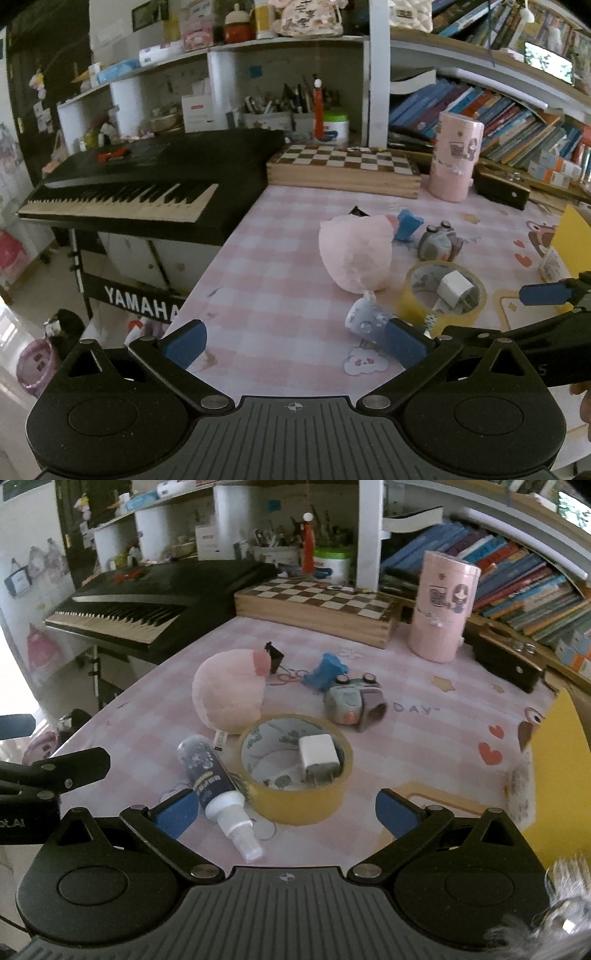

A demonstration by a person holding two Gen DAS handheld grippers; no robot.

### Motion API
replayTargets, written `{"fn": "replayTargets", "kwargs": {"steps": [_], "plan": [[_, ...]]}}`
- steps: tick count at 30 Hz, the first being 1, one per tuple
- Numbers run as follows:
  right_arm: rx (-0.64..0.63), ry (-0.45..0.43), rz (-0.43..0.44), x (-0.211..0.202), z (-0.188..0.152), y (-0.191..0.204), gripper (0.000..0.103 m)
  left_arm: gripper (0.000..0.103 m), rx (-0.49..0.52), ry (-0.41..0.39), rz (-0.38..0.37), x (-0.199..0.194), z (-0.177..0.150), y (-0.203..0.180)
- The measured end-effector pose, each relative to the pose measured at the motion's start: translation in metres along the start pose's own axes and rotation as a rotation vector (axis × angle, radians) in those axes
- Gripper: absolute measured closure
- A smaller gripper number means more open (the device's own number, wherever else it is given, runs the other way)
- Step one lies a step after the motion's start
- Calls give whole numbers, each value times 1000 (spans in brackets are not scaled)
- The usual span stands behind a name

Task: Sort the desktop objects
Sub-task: 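Move both tools toward the tape roll and spray bottle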

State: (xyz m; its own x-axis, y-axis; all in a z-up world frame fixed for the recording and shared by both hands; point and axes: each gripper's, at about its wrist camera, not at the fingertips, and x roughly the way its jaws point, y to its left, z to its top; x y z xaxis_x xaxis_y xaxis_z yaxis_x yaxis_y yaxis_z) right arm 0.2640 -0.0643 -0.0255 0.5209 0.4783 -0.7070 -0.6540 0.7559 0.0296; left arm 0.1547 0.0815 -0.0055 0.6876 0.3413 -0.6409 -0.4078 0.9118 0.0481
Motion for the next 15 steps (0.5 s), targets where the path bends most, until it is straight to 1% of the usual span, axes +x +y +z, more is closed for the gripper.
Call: {"fn": "replayTargets", "kwargs": {"steps": [3, 9, 13, 15], "plan": [[-10, 5, -16, 7, 4, -1, 0, 0, -8, 6, 16, 3, 2, 1], [-8, 47, 6, 29, 12, -5, 0, 0, -6, 16, 38, 11, 6, 0], [-20, 74, 8, 47, 17, -4, 0, 0, 2, 25, 39, 17, 9, -1], [-11, 68, 6, 53, 19, -6, 0, 0, 9, 35, 32, 21, 10, -3]]}}
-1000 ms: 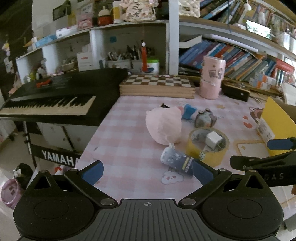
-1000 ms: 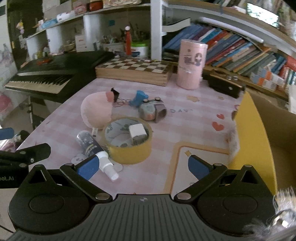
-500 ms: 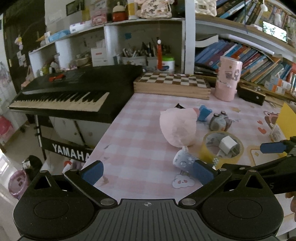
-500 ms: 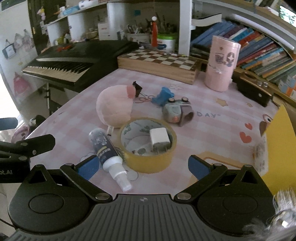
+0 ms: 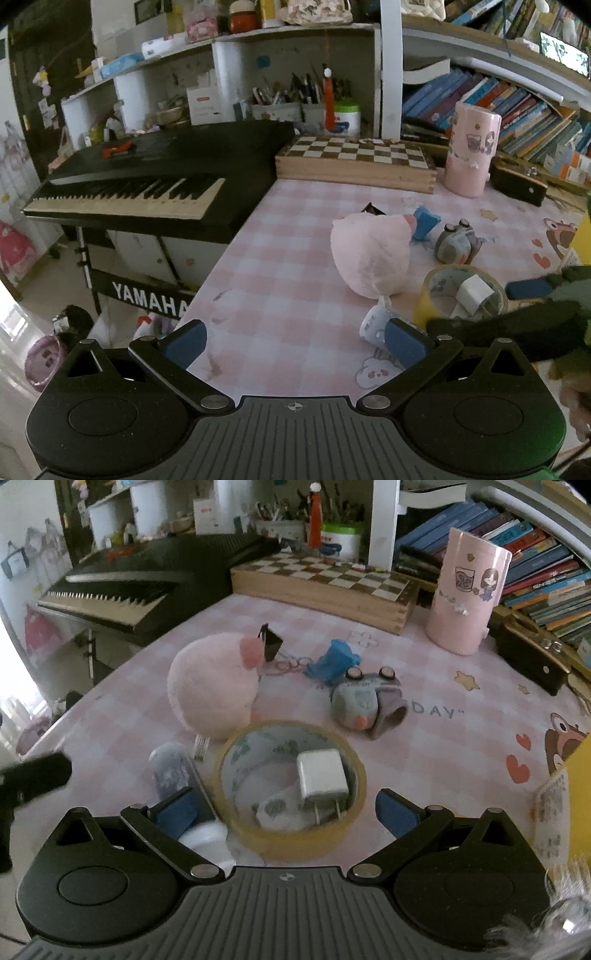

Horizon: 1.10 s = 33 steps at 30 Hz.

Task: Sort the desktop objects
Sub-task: 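Move both tools toward the tape roll and spray bottle, then grasp the spray bottle with the left tool while the right tool grasps the tape roll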

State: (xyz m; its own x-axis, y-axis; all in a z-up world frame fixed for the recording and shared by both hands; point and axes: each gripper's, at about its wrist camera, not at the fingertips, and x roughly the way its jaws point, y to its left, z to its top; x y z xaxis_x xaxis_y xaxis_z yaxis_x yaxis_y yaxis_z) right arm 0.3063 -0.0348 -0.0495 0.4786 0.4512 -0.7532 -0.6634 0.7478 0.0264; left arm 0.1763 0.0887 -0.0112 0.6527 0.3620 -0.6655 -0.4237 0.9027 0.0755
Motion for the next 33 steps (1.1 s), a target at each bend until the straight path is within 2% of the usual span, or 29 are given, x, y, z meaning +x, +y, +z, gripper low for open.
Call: {"fn": "replayTargets", "kwargs": {"steps": [4, 6, 9, 16, 20, 26, 28, 31, 33], "plan": [[7, 25, -13, 14, 5, -5, 3, 0, 16, 18, -25, 8, 3, -5], [23, 38, 28, 16, 4, -9, 15, 0, 27, 25, -40, 11, 4, -9], [50, 24, 35, 12, 4, -16, 15, 0, 37, 43, -74, 19, 6, -15], [95, -116, 7, -21, 4, -37, 15, 1, 10, 134, -167, 47, 7, -29], [98, -177, -27, -40, 3, -47, 15, 7, -37, 191, -208, 63, 8, -35], [104, -186, -63, -54, -4, -54, 15, 28, -82, 231, -261, 78, 6, -45], [106, -181, -69, -56, -7, -55, 15, 42, -62, 240, -269, 80, 6, -51], [107, -173, -71, -59, -12, -56, 15, 58, 6, 239, -290, 78, 5, -63], [110, -167, -68, -59, -14, -55, 15, 64, 39, 237, -301, 75, 4, -68]]}}
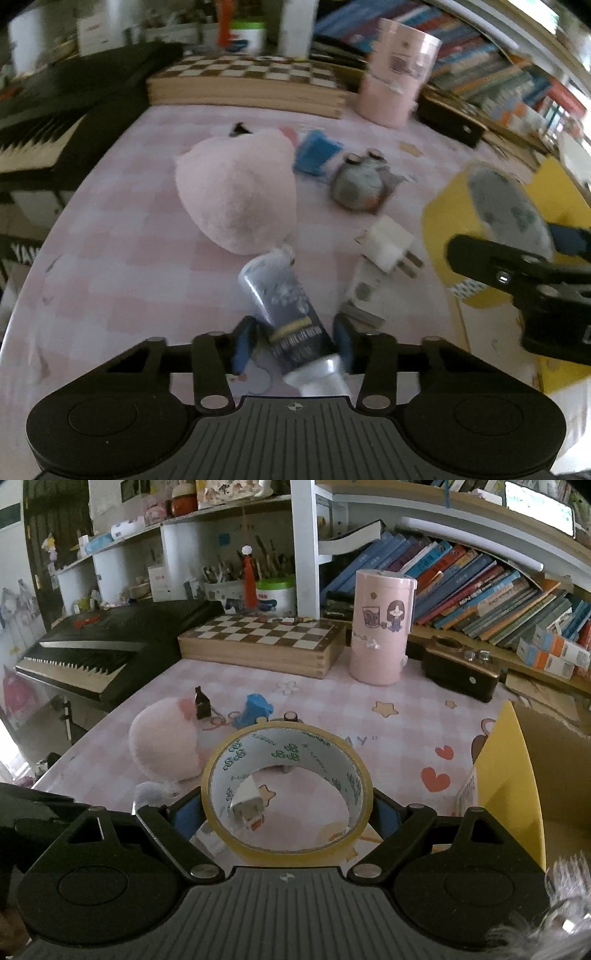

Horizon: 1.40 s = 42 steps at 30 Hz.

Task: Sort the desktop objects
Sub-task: 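Grasp the spray bottle with the left tool while the right tool grasps the tape roll, then carry the spray bottle and tape roll with both tools toward the yellow box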

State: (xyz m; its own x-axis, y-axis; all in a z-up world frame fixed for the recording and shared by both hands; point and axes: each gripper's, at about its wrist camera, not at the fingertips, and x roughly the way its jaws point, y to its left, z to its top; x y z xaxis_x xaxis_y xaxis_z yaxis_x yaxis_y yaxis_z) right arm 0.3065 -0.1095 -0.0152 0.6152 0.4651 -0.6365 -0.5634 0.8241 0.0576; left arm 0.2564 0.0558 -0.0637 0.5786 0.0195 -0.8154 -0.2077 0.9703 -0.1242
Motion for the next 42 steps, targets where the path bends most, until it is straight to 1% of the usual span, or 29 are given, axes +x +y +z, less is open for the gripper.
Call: {"fn": "replayTargets", "kwargs": {"steps": [2, 5, 8, 11, 13, 15, 17, 21, 24, 26, 32, 42], "plan": [[3, 9, 5, 0, -1, 1, 15, 65, 17, 0, 20, 0, -1, -2], [6, 18, 13, 0, -2, 2, 15, 67, 8, -3, 70, 2, 0, 1], [4, 33, 16, 1, -4, 3, 15, 67, 8, -15, 86, 5, 2, 2], [-4, 42, 17, 2, -5, 4, 15, 70, 15, -35, 94, 5, 0, 1], [-2, 48, 16, 3, -6, 4, 15, 72, -2, -31, 77, 3, 0, 5], [7, 50, 17, 2, -6, 4, 15, 72, -50, -31, 54, -3, -2, 12], [10, 43, 18, 0, -6, 5, 15, 72, -84, -56, 41, -14, -5, 19], [22, 20, 7, -9, -3, 4, 15, 72, -114, -124, 15, -44, -6, 29], [52, 14, -6, -17, 0, 2, 15, 72, -100, -187, -3, -66, -6, 32], [55, 14, -12, -23, -1, 4, 15, 72, -82, -212, -14, -76, -5, 31], [17, 10, -23, -40, -10, 26, 15, 72, -7, -237, -45, -93, -11, 28], [32, 3, -47, -63, -21, 50, 15, 72, 32, -251, -121, -121, -26, 47]]}}
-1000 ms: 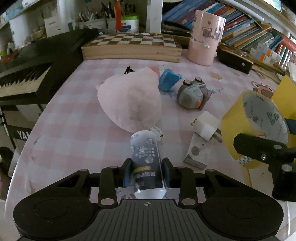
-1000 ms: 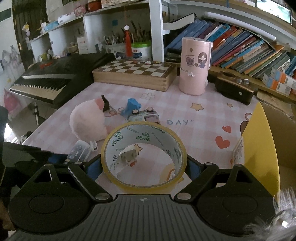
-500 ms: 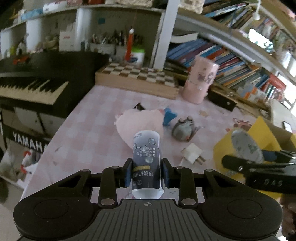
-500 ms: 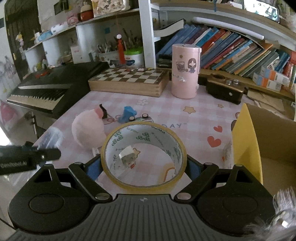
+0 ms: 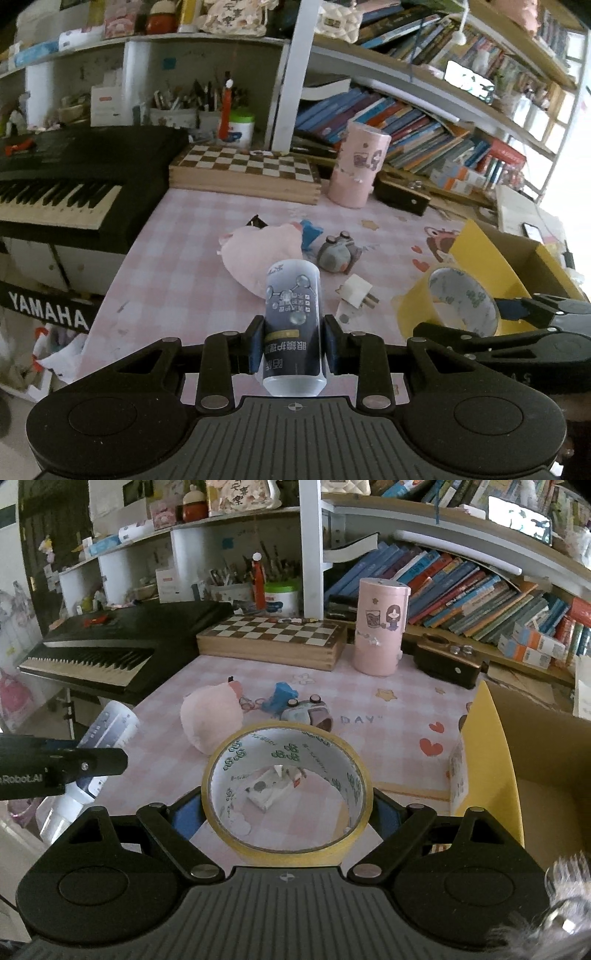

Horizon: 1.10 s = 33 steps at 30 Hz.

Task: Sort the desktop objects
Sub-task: 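Carry the spray bottle and tape roll with both tools toward the yellow box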

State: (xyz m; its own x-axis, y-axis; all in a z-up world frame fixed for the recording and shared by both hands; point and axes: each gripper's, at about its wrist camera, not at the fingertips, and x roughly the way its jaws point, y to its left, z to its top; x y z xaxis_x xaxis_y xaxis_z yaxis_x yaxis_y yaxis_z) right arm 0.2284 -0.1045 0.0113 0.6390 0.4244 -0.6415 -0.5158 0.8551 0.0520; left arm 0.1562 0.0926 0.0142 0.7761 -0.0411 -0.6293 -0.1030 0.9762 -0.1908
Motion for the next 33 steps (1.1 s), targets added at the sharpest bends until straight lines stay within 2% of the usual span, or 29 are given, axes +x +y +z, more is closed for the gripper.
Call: {"fn": "replayTargets", "kwargs": {"steps": [9, 18, 33], "plan": [[87, 29, -30, -20, -24, 24, 15, 72, 46, 25, -64, -19, -24, 2], [91, 44, -43, -45, -52, 57, 15, 72, 66, 54, -107, -44, -48, 10], [130, 32, -89, -84, -90, 90, 15, 72, 147, 67, -149, -81, -79, 10]]}}
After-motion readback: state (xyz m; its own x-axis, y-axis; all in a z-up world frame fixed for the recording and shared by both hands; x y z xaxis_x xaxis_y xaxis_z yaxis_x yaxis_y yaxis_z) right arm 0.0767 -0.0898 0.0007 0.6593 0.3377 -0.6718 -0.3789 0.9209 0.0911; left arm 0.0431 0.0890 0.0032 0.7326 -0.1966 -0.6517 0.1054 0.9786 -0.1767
